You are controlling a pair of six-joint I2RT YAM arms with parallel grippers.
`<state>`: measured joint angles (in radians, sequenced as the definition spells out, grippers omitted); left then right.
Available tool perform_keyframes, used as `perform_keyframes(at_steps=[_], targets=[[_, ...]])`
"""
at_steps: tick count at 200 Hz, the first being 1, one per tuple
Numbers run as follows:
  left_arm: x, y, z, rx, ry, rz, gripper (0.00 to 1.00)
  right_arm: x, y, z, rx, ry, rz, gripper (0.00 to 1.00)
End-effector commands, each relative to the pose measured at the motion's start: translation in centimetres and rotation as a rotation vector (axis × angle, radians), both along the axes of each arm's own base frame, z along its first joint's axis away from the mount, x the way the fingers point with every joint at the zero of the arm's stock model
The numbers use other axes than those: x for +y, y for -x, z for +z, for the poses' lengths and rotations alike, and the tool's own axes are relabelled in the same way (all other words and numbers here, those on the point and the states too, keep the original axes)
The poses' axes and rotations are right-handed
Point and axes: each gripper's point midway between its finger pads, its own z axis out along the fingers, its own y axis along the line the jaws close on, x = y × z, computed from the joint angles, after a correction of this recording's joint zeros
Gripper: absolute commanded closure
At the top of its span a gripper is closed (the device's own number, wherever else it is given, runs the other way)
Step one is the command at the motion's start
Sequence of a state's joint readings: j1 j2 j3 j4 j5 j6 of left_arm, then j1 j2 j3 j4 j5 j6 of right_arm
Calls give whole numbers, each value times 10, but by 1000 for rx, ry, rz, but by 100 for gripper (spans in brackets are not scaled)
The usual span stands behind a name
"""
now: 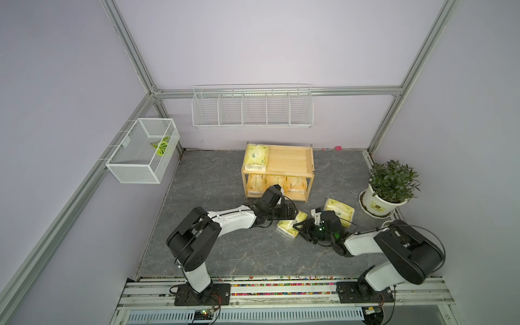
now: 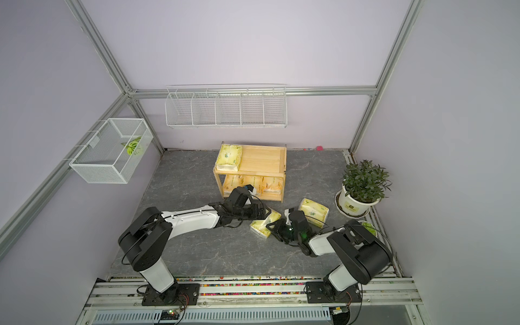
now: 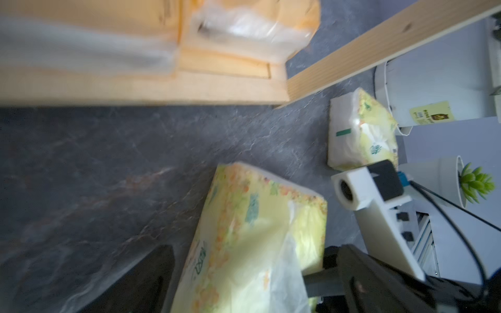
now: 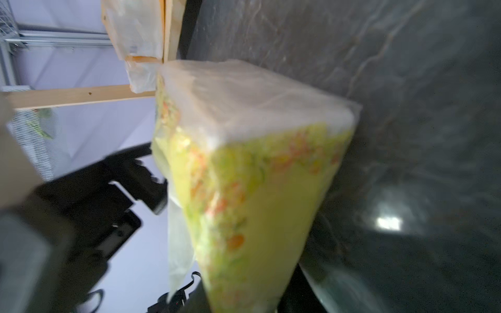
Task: Place the tissue boxes on the shelf by color
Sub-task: Pick up the box of tissues from the center of the board, then place a box of tissues on the shelf.
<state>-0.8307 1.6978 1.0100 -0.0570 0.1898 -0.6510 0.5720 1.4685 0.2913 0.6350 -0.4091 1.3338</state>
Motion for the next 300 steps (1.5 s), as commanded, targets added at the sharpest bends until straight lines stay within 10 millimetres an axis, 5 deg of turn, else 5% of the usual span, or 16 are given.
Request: perform_keyframes(at_steps=[1, 32, 74, 105, 158, 211, 252, 300], targets=[[11, -13, 55, -113, -44, 24, 0, -13, 18, -2, 35, 115, 44, 72], [38, -31, 119, -205, -51, 110, 0, -16, 23, 30, 3, 122, 63, 73], [101, -61, 206, -354, -54, 271, 0, -9, 31, 82, -49, 67, 128, 73], [147, -86, 244, -381, -73, 387, 0, -1, 31, 136, -109, 34, 183, 73], [194, -125, 251, -345, -92, 481, 0, 16, 3, 224, -246, -10, 244, 74], [209, -145, 250, -334, -97, 490, 0, 20, -73, 286, -297, -56, 264, 74], [212, -151, 248, -335, -108, 487, 0, 25, -130, 290, -268, -66, 283, 73], [212, -154, 245, -329, -109, 476, 0, 34, -167, 277, -229, -39, 313, 74]])
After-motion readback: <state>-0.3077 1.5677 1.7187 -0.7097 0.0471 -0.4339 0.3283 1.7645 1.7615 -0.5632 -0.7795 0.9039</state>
